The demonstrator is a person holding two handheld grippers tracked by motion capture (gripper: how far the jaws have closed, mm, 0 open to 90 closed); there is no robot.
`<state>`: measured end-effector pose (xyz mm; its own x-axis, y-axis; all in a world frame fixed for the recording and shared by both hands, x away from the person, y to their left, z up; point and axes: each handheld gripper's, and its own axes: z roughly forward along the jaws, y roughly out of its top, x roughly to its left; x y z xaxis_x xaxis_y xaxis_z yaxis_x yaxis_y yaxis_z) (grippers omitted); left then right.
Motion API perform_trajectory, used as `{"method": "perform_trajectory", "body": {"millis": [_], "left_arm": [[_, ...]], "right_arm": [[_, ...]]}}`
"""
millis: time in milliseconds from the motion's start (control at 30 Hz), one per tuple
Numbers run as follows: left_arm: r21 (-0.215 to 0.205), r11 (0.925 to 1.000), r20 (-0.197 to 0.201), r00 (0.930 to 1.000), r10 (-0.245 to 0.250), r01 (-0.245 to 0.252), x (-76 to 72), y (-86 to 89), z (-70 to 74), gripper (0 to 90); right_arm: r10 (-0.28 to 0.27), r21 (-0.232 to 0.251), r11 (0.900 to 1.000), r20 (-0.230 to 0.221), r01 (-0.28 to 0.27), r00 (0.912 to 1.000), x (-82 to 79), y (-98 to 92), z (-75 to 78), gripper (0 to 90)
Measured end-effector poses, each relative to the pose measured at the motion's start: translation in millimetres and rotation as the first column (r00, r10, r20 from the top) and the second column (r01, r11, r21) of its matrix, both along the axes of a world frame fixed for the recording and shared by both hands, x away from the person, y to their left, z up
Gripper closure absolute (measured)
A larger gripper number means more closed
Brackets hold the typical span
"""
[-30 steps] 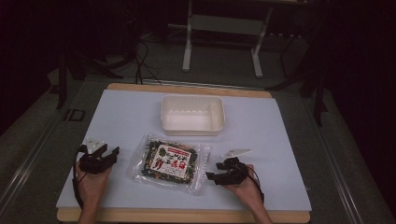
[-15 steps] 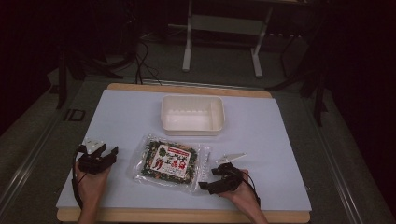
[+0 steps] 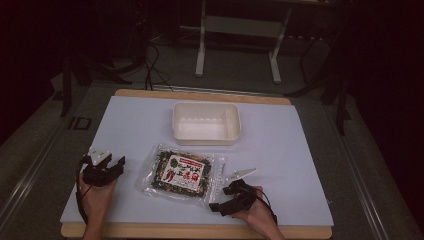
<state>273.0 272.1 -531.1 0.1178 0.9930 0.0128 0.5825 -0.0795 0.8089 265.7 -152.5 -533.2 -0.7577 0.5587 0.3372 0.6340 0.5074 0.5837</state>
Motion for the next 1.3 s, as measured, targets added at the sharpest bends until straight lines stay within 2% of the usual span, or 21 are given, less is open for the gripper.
{"method": "perform_trajectory", "body": {"millis": [133,333,533,700,833,967,1300], "left_arm": [[0.001,1.0,0.0,1.0,0.001,-0.001,0.0,-0.4,-0.1,49.3],[0.003,1.0,0.002,1.0,0.003,-0.003,-0.5,-0.8,0.1,49.3],[0.008,1.0,-0.003,1.0,0.004,-0.004,-0.3,-0.9,-0.3,49.0],[0.015,0.9999,-0.003,1.0,0.002,-0.002,-0.1,-2.6,-0.6,48.9],[0.015,0.9999,-0.004,1.0,0.001,-0.001,-0.1,-2.4,-0.8,48.7],[0.016,0.9999,-0.007,1.0,0.0,0.0,0.2,-2.6,-1.1,48.7],[0.04,0.999,-0.025,0.9995,-0.021,0.022,3.3,-9.3,-4.1,48.8]], "right_arm": [[0.028,-0.005,1.0,-0.015,-0.028,0.9995,-5.9,-0.9,1.3,17.2],[0.051,-0.024,0.998,-0.021,-0.051,0.9985,-12.2,-2.3,3.7,32.2],[0.067,-0.028,0.997,-0.035,-0.068,0.9971,-17.6,-7.6,5.9,36.8],[0.095,-0.031,0.995,-0.044,-0.096,0.9945,-18.6,-1.5,4.1,37.9],[0.068,-0.003,0.998,-0.038,-0.068,0.997,-10.6,0.7,5.0,35.3],[0.016,0.027,1.0,-0.042,-0.015,0.999,1.8,-2.3,5.3,35.1],[-0.07,0.078,0.994,-0.065,0.075,0.9954,38.5,-6.3,2.7,37.4]]}}
